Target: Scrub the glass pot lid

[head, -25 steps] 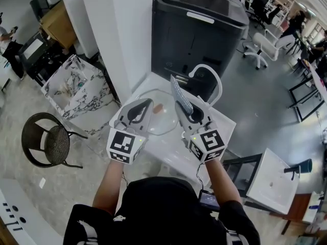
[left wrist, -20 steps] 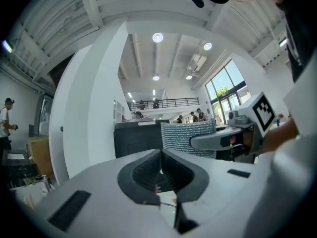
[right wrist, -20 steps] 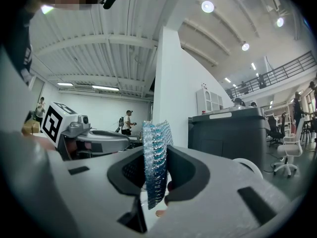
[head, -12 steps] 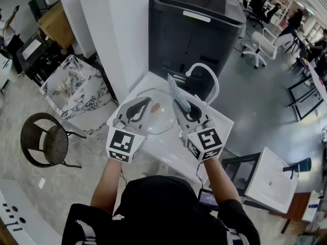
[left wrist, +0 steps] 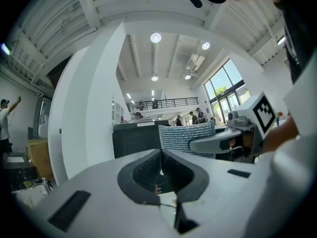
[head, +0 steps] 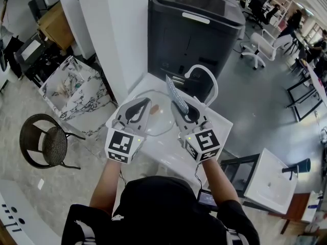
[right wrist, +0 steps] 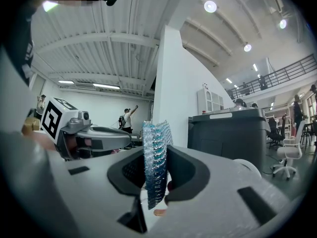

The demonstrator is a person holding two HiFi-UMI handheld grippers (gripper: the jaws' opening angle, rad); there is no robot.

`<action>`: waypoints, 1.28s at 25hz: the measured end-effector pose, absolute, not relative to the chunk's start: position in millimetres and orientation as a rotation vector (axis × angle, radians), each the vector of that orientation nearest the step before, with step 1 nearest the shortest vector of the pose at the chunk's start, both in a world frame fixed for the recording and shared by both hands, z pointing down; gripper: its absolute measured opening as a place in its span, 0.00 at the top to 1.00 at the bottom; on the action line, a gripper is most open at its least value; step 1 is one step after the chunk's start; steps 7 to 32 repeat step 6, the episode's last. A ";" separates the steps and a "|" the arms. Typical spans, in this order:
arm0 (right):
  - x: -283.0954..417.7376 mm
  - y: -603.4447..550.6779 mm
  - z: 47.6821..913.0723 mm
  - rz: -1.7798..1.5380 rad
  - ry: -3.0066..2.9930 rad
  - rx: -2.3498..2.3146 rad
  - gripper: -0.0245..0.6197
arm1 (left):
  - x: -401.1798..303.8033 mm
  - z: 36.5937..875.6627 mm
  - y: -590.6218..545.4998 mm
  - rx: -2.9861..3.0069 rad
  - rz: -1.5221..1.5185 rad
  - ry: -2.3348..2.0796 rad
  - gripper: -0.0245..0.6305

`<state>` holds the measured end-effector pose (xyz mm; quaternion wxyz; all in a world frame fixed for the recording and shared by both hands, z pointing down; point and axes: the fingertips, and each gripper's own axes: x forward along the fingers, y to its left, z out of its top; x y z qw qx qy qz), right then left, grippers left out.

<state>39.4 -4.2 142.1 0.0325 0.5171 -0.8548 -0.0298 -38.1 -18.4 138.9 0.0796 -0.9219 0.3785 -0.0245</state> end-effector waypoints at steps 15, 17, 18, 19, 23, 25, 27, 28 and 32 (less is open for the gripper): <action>36.2 -6.2 146.0 -0.084 -2.630 1.591 0.85 | -38.9 141.5 -20.3 -2.756 -0.068 1.131 0.95; 36.2 -6.2 146.0 -0.084 -2.630 1.591 0.85 | -38.9 141.5 -20.3 -2.756 -0.068 1.131 0.95; 36.2 -6.2 146.0 -0.084 -2.630 1.591 0.85 | -38.9 141.5 -20.3 -2.756 -0.068 1.131 0.95; 36.2 -6.2 146.0 -0.084 -2.630 1.591 0.85 | -38.9 141.5 -20.3 -2.756 -0.068 1.131 0.95; 36.2 -6.2 146.0 -0.084 -2.630 1.591 0.85 | -38.9 141.5 -20.3 -2.756 -0.068 1.131 0.95; 36.2 -6.2 146.0 -0.084 -2.630 1.591 0.85 | -38.9 141.5 -20.3 -2.756 -0.068 1.131 0.95; 36.2 -6.2 146.0 -0.084 -2.630 1.591 0.85 | -38.9 141.5 -20.3 -2.756 -0.068 1.131 0.95; 36.2 -6.2 146.0 -0.084 -2.630 1.591 0.85 | -38.9 141.5 -20.3 -2.756 -0.068 1.131 0.95; 36.2 -6.2 146.0 -0.084 -2.630 1.591 0.85 | -38.9 141.5 -20.3 -2.756 -0.068 1.131 0.95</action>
